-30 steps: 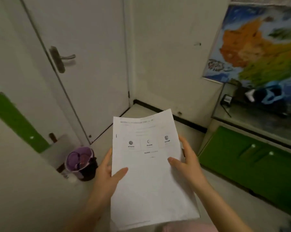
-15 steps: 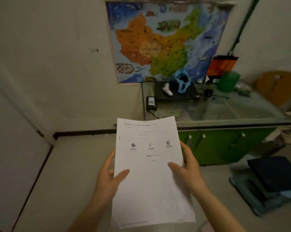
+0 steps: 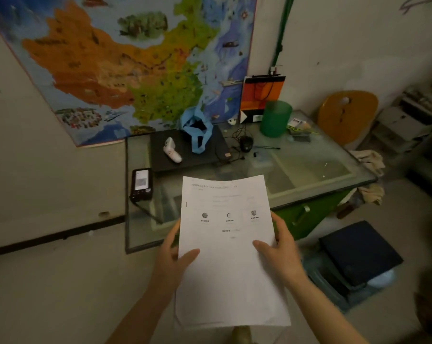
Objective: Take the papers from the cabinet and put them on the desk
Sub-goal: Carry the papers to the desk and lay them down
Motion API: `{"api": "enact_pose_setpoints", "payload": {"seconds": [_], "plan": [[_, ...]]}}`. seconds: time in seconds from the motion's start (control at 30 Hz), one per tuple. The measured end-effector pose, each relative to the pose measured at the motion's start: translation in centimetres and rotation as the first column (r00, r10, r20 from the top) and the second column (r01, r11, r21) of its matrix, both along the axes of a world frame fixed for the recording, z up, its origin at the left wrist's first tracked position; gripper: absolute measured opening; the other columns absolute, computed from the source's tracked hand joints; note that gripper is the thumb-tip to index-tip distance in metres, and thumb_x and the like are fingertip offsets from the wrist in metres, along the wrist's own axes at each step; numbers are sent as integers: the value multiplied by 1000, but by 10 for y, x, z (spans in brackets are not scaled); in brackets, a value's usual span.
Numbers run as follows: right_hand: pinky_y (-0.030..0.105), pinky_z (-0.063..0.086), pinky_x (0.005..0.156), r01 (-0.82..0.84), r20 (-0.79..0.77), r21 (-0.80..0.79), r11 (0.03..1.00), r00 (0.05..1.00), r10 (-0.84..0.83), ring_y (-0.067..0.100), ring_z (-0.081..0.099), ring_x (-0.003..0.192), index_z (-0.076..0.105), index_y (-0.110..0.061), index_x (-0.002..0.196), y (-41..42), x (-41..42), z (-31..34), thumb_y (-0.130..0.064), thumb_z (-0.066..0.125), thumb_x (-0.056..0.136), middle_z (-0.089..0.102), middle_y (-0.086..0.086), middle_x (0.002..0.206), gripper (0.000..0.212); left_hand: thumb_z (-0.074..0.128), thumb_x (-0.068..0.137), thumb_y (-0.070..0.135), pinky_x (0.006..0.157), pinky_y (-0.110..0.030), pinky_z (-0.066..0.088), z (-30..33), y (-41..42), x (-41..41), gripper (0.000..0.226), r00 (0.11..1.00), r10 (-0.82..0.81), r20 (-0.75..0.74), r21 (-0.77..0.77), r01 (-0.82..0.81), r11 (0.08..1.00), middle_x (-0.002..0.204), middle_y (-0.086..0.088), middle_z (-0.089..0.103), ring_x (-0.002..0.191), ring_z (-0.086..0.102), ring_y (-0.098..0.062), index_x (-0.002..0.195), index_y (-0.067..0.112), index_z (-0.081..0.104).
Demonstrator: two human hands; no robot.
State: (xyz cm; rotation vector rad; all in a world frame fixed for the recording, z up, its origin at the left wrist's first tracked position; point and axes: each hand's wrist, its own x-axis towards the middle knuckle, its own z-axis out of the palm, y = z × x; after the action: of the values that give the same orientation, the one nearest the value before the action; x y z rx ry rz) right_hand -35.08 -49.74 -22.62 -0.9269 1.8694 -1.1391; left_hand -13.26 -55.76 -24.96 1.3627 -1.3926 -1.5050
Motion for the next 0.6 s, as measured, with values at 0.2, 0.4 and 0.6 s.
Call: {"api": "enact_pose_setpoints", "payload": {"seconds": [0.2, 0.4, 0.6], "plan": [[46, 46, 102, 14, -30, 85, 996, 999, -12, 21, 55, 118, 42, -20, 132, -67, -121, -7, 4, 67, 78, 59, 4, 128, 65, 66, 81, 11, 82, -37, 55, -15, -61, -127, 66, 1000, 7, -4, 61, -7, 998, 128, 1, 59, 108, 60, -21, 136, 35, 38], [50, 46, 102, 49, -37, 164, 985, 998, -43, 26, 54, 119, 39, -21, 135, -124, -214, -20, 3, 67, 78, 59, 8, 128, 68, 67, 81, 16, 90, -50, 52, -25, -119, -225, 65, 1000, 5, 9, 154, -7, 988, 125, 3, 57, 109, 58, -27, 132, 44, 38], [45, 42, 106, 60, -54, 252, 966, 997, -48, 26, 49, 125, 39, -19, 135, -181, -293, -42, 5, 65, 79, 56, 7, 131, 67, 69, 78, 12, 91, -55, 51, -54, -177, -306, 72, 999, 9, 34, 260, -17, 965, 129, -7, 56, 110, 58, -31, 137, 37, 35]]}}
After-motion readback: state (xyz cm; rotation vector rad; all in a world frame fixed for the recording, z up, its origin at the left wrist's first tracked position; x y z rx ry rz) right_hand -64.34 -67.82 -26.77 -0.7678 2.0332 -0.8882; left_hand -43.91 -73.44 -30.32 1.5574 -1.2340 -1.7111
